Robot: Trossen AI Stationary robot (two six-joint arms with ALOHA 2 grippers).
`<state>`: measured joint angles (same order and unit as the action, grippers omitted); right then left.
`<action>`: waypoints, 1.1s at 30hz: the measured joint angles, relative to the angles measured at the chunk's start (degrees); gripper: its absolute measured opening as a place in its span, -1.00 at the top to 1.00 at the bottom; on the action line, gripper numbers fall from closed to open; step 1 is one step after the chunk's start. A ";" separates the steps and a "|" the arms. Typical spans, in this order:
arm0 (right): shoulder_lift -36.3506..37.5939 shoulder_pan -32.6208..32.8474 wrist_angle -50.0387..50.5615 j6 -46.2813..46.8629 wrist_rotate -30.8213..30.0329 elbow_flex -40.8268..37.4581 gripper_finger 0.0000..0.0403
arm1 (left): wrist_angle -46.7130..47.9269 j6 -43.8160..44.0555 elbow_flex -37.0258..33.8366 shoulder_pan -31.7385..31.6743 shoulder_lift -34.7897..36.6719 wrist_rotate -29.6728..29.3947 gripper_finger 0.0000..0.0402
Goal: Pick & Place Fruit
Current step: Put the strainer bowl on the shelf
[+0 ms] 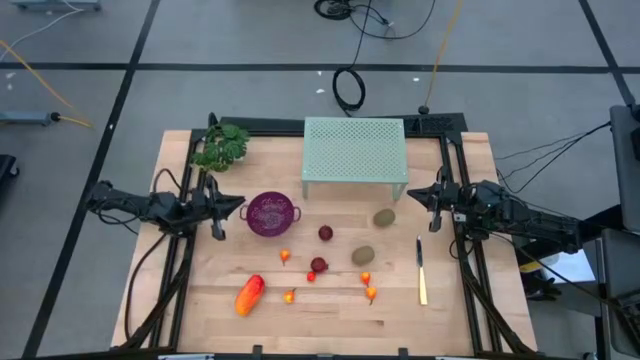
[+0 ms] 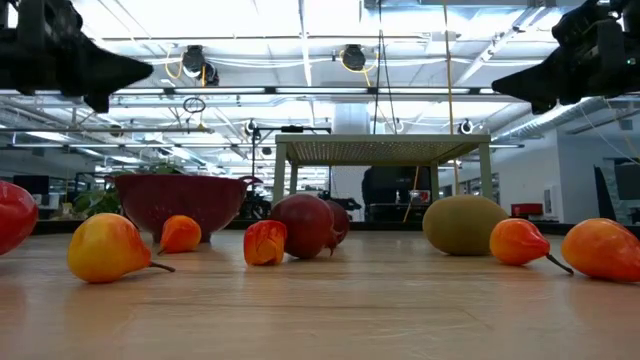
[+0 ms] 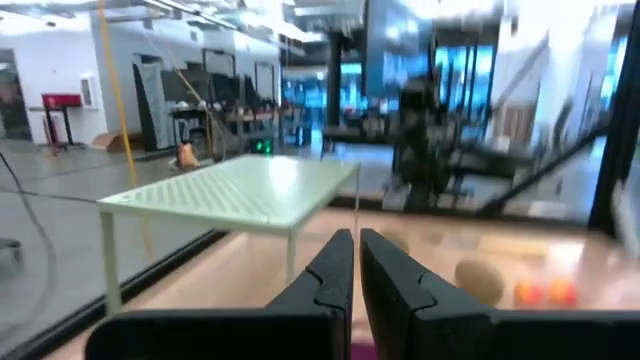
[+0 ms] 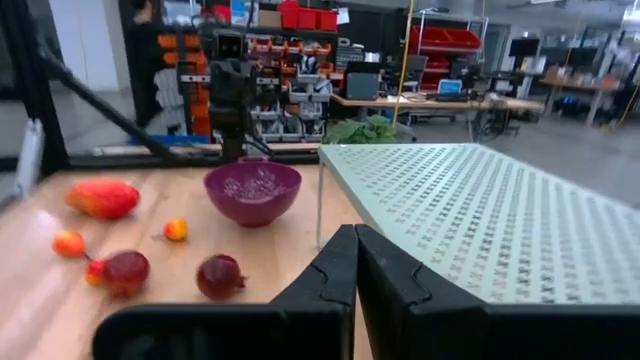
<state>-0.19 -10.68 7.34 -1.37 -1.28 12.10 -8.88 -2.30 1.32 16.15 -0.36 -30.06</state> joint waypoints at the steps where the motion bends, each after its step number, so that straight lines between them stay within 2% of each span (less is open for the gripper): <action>1: 0.00 0.00 -0.05 1.84 -0.04 0.00 1.00 | -1.62 1.46 0.00 0.01 0.00 0.00 0.87; 5: 0.00 0.00 -0.03 5.16 0.00 0.00 1.00 | -9.30 4.44 0.00 0.01 0.00 0.00 0.87; 12: 0.00 0.00 0.03 3.37 0.02 0.00 1.00 | -21.83 8.95 0.00 0.00 0.01 -0.02 0.87; 20: 0.00 0.00 0.12 3.67 -0.09 0.00 1.00 | -22.24 12.04 0.13 0.01 -1.56 -0.15 0.87; 24: 0.00 0.00 0.12 3.70 -0.13 0.00 1.00 | -22.31 12.64 2.60 0.01 -6.64 -2.07 0.87; 28: -0.02 0.00 -0.45 4.07 -0.11 0.00 1.00 | -21.66 10.86 7.55 0.01 -15.12 -5.66 0.87; 33: -0.02 0.00 -1.99 5.84 -0.13 0.00 1.00 | -11.82 10.81 16.55 -0.01 -26.14 -11.57 0.87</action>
<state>-0.21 -10.68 5.35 4.47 -1.41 12.10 -20.70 8.51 17.88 16.14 -26.50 -41.63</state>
